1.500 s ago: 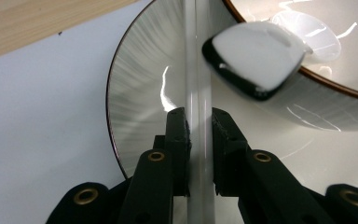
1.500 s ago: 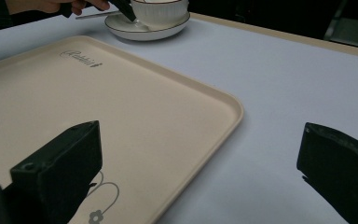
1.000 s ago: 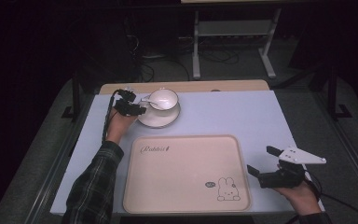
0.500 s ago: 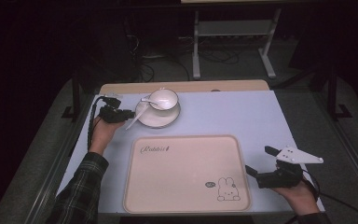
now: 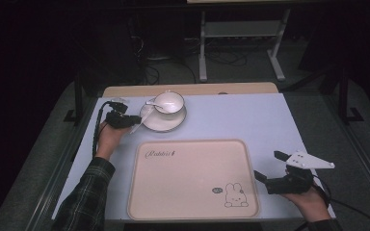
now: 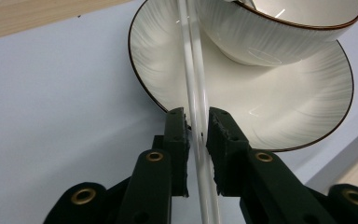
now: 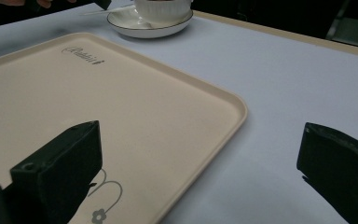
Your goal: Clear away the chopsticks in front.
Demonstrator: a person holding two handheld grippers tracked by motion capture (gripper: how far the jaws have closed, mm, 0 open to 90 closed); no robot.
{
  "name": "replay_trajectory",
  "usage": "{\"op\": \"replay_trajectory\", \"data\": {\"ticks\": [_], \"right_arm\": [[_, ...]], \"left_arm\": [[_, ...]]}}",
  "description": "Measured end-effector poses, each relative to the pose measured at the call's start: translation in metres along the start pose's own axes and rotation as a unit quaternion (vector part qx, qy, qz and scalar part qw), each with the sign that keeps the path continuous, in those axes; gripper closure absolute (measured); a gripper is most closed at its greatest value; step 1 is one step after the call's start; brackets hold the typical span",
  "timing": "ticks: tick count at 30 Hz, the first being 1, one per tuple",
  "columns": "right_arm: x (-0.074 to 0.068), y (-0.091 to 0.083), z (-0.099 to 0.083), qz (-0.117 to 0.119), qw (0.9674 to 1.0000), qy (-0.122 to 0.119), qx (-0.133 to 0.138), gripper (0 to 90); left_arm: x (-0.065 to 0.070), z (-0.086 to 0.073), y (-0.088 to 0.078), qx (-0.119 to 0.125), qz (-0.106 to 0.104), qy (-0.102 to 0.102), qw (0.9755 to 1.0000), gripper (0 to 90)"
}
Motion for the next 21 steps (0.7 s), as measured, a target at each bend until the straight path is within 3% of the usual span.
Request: {"op": "replay_trajectory", "data": {"ticks": [21], "right_arm": [[0.0,0.0,0.0,0.0,1.0,0.0,0.001,0.0]], "left_arm": [[-0.002,-0.01,0.01,-0.023,-0.005,-0.009,0.9997,83.2]]}}
Point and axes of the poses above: each handheld gripper's, and its own axes: y roughly forward along the jaws, z roughly out of its top, x roughly to its right, the point moved 2 cm from there along y, roughly forward along the jaws, and after that the axes turned 14 degrees about y, right-handed, at the moved point
